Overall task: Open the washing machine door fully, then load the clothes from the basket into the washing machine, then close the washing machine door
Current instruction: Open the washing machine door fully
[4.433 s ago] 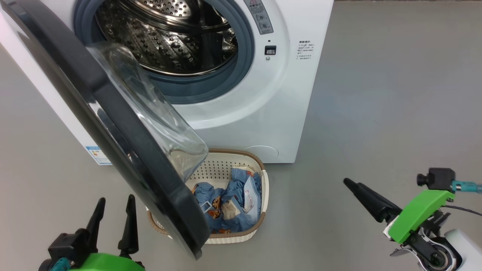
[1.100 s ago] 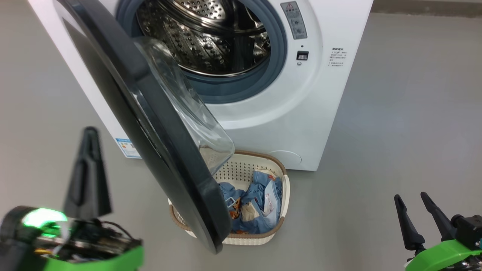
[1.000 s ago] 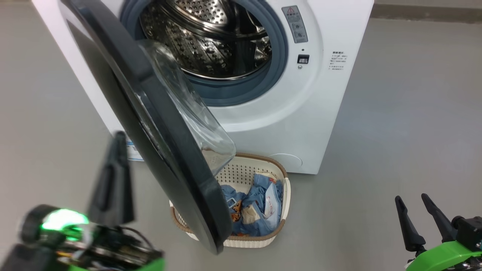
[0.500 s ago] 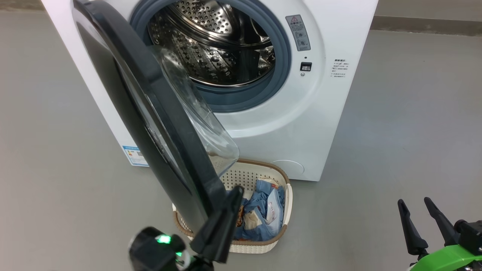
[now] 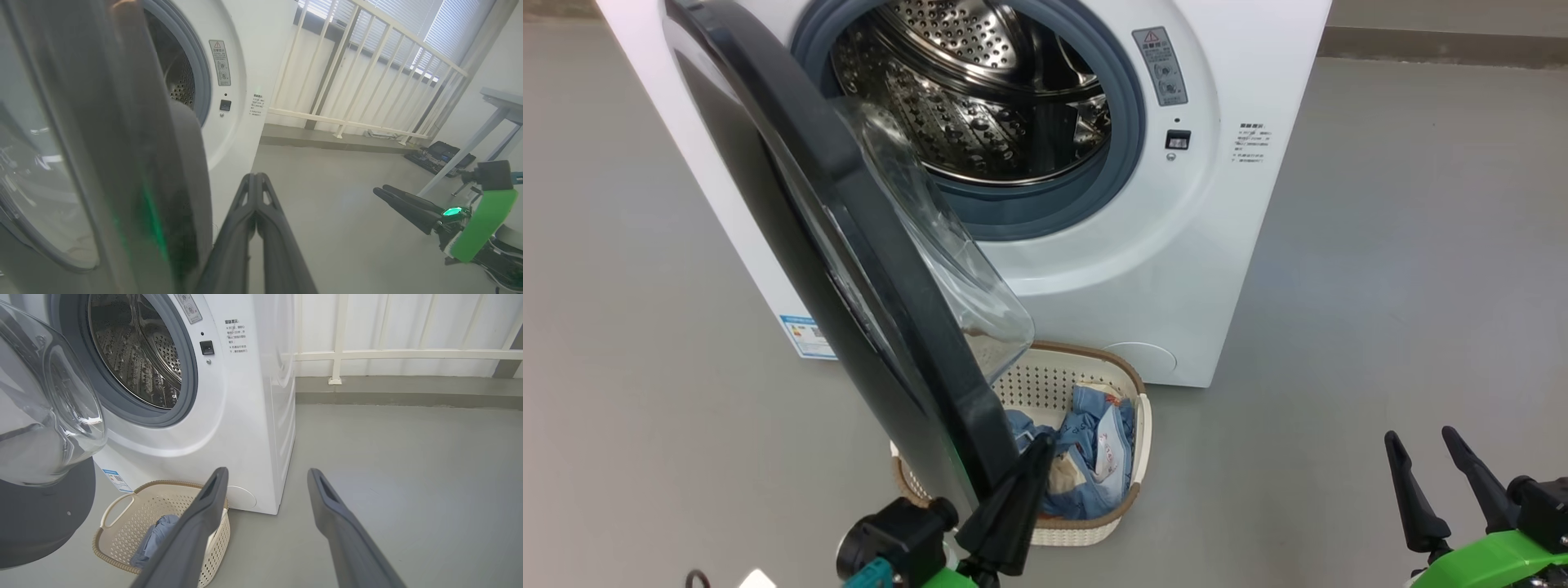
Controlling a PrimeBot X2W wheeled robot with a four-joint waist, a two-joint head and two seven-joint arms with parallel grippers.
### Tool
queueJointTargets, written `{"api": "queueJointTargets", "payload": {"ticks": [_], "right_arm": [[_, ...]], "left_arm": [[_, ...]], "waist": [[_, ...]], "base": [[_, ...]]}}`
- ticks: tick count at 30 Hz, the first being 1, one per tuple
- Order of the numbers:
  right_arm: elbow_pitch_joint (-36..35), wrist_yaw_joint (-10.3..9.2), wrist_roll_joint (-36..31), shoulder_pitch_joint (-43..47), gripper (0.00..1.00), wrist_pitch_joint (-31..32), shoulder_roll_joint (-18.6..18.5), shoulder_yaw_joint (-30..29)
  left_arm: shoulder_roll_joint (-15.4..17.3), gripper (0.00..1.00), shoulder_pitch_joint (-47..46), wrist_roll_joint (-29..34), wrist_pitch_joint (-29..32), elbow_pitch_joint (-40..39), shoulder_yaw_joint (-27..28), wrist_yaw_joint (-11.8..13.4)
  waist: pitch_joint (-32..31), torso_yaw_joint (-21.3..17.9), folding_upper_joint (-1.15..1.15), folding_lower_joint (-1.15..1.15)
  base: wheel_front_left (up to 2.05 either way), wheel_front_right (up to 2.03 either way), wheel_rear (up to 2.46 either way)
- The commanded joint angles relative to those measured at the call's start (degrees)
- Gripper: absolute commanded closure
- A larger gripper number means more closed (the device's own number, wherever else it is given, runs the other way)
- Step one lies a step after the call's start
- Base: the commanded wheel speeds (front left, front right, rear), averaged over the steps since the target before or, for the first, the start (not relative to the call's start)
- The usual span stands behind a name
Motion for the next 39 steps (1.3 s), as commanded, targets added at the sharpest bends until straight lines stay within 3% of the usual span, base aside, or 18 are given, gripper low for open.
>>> {"api": "queueJointTargets", "payload": {"ticks": [1, 9, 22, 39], "right_arm": [[-1.57, 0.09, -1.05, -0.28, 0.00, -0.69, -1.22, 1.36], [-1.84, 0.09, -1.05, -0.30, 0.00, -0.69, -1.34, 1.04], [-2.35, 0.09, -1.40, -0.35, 0.00, -0.69, -1.36, 0.65], [-3.27, 0.09, -1.90, -0.64, 0.00, -0.69, -1.92, 1.00]], "left_arm": [[0.07, 1.00, -2.42, -0.46, -0.57, -0.83, 1.46, 0.38], [0.07, 1.00, -4.88, -1.90, -2.37, 4.51, 2.41, 1.13], [0.72, 1.00, -4.95, -2.29, -3.46, 6.36, 4.58, 1.80], [1.75, 1.00, -4.27, -2.02, -3.74, 5.56, 4.91, 2.54]], "waist": [[0.10, -0.04, 0.00, 0.00], [0.52, 0.13, 0.00, 0.00], [0.45, 2.17, 0.00, 0.00], [1.36, 7.92, 0.00, 0.00]], "base": [[0.00, 0.00, 0.00], [0.00, 0.00, 0.00], [0.00, 0.00, 0.00], [0.00, 0.00, 0.00]]}}
